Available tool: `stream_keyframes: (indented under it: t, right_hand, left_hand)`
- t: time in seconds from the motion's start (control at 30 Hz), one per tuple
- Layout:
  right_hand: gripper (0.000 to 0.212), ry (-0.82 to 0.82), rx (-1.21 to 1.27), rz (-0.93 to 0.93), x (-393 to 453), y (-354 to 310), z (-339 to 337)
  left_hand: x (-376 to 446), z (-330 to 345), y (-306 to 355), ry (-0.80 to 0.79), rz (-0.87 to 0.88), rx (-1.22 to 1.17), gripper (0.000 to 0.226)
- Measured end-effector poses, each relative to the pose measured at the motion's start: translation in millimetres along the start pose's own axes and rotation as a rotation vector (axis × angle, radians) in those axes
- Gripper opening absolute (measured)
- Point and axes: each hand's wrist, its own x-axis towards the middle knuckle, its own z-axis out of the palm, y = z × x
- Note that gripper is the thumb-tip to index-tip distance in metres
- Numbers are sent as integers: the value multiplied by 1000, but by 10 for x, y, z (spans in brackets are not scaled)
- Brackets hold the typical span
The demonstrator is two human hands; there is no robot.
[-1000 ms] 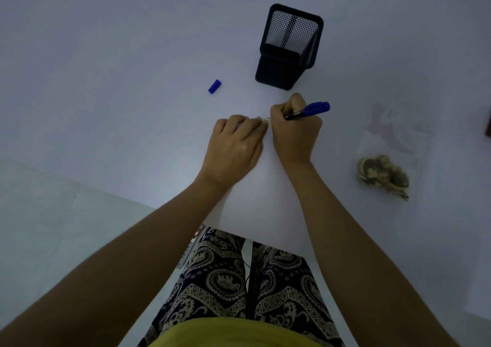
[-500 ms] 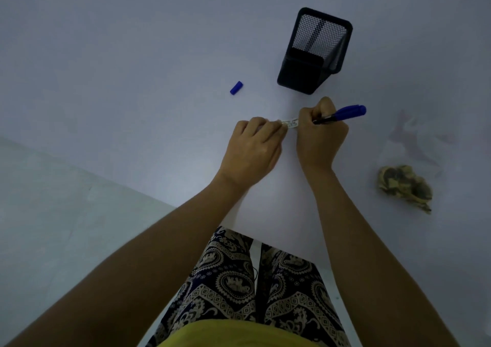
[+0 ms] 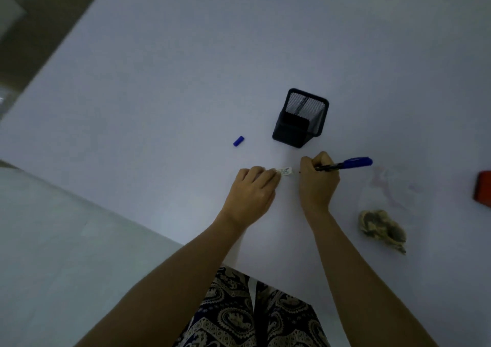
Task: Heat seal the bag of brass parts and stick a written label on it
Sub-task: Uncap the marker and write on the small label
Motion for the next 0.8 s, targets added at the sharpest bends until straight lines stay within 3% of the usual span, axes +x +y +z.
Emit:
stream_keyframes:
  t: [0.2,0.37,0.63,0.8]
  right_hand:
    - [31,-132,0,-115,-107,-246,194]
    - [30,-237,0,-74,-148,-284,317]
    - [30,-266,-10,4,-108,-139,308]
    - [28,-240,8,1,-127,-111,354]
  left_hand:
    - [29,-82,11,-29,0,-33,27]
    - [39,-145,44,-39,-16,-58,22]
    - [90,-230,8,-97,-92,-109,21]
    - [137,-166,-28,-46,-183,-250,15]
